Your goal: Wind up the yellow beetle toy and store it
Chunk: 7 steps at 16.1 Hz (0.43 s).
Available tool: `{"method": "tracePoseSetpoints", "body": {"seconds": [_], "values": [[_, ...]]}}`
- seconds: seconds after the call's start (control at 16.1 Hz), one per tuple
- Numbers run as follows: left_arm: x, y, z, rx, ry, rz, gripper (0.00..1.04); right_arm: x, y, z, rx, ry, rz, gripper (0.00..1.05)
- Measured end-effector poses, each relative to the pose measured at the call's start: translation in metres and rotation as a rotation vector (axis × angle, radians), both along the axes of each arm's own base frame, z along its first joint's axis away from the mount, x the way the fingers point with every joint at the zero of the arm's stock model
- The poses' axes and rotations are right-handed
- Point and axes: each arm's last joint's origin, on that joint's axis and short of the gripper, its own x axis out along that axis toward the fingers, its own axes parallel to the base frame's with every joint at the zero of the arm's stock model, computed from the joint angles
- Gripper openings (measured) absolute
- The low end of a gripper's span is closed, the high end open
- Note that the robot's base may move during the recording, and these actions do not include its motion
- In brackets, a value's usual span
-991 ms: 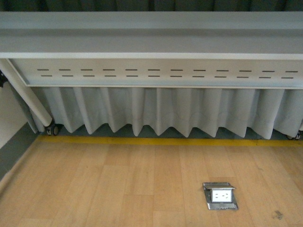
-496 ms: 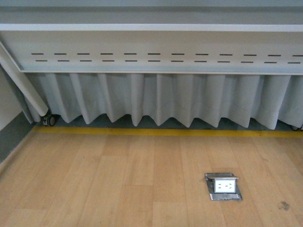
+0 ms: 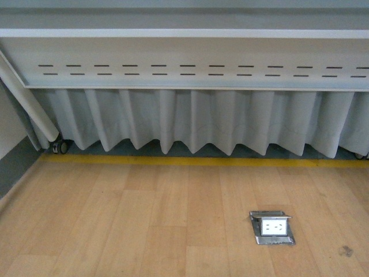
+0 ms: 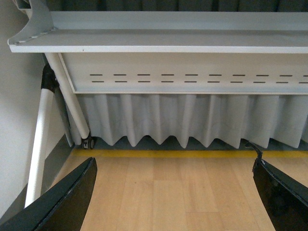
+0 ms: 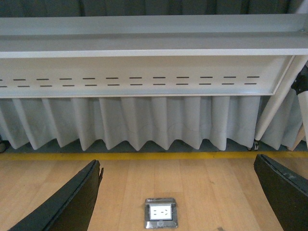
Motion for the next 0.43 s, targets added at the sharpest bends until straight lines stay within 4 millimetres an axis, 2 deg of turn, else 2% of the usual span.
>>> {"method": "tracePoseSetpoints", "body": {"seconds": [0.43], "values": [[0.0, 0.0, 0.0, 0.0, 0.0, 0.0, 0.98, 0.0, 0.0, 0.0, 0.0, 0.0, 0.0, 0.98]]}}
